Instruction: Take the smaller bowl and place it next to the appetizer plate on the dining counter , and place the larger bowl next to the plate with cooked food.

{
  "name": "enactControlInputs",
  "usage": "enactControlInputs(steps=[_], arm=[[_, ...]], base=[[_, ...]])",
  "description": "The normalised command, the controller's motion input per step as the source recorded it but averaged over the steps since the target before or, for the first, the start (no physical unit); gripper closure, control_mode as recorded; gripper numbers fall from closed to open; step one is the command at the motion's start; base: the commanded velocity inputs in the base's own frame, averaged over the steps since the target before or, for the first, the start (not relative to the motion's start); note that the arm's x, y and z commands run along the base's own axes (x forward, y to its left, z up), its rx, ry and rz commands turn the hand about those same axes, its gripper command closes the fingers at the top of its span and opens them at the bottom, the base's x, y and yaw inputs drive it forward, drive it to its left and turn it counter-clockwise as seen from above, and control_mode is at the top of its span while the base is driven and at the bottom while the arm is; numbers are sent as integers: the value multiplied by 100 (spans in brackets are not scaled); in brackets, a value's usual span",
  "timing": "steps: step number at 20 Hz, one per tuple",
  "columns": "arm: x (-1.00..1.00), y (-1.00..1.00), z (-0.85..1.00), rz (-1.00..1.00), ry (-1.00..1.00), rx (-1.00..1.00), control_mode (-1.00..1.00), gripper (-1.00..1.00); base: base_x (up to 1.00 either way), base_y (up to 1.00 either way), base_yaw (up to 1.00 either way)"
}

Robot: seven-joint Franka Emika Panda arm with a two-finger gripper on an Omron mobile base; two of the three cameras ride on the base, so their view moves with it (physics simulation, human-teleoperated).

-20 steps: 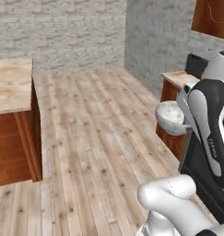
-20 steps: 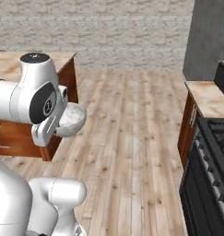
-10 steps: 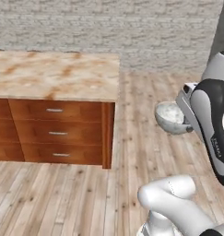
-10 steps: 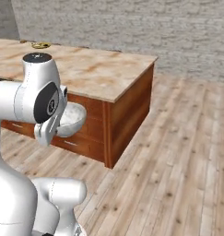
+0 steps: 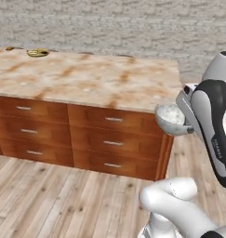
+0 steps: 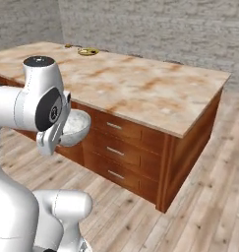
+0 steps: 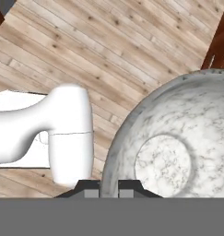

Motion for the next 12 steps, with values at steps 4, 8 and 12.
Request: enactControlInputs(steps=[4,8,12], arm=[[0,0,0,0,0,0,100,100],[0,0,0,0,0,0,100,100],[0,0,0,0,0,0,100,100]], base=[[100,100,24],[97,100,0],[80,100,-6]])
